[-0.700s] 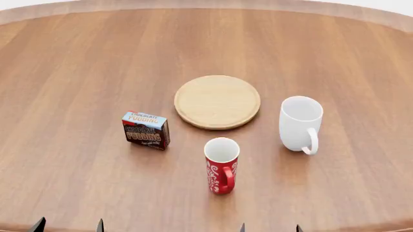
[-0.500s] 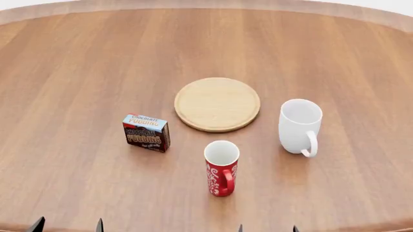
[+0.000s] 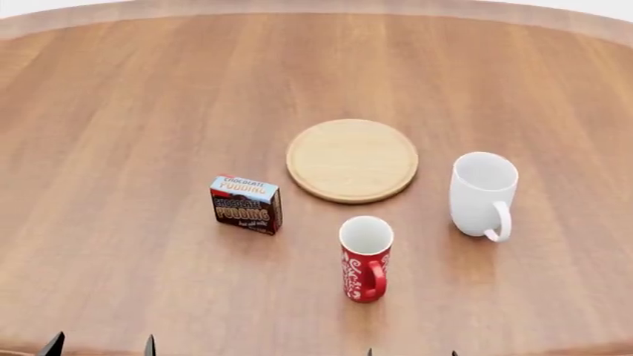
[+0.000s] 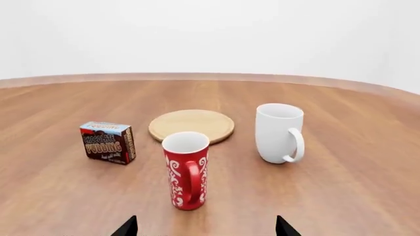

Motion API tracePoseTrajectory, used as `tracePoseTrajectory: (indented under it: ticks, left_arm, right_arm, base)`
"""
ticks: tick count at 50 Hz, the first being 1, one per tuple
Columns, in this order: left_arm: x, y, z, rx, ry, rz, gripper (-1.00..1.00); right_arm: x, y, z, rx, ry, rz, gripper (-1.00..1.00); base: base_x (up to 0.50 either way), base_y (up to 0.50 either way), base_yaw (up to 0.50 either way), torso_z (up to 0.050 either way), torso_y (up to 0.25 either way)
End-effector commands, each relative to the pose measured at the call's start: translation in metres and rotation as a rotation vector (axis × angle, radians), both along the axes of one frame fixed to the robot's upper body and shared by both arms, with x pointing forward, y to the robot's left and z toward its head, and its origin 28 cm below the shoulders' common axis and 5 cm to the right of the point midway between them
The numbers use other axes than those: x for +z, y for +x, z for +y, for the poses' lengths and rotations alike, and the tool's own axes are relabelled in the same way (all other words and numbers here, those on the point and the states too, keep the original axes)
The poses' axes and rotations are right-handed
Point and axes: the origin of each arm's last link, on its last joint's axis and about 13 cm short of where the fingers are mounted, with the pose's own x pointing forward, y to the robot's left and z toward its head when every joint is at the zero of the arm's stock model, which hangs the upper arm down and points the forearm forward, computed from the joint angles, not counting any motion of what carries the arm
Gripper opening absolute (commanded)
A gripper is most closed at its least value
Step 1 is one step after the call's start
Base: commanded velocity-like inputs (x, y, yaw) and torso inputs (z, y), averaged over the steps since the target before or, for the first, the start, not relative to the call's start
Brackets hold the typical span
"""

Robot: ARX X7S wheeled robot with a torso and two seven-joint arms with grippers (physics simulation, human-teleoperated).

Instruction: Put the chocolate pudding to the left of the plate.

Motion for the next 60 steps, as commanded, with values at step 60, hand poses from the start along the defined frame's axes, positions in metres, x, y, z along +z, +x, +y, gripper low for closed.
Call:
tracePoseTrajectory:
  ticks: [60]
  left_arm:
    - [-0.0026,0.0002,-0.0031,-0.022,0.000,0.009,1.00]
  right_arm:
    - [-0.0012,0.0002,0.0053,0.003,-0.042,0.018,1.00]
  base:
    - [0.00,0.19,0.00,0.000,0.000]
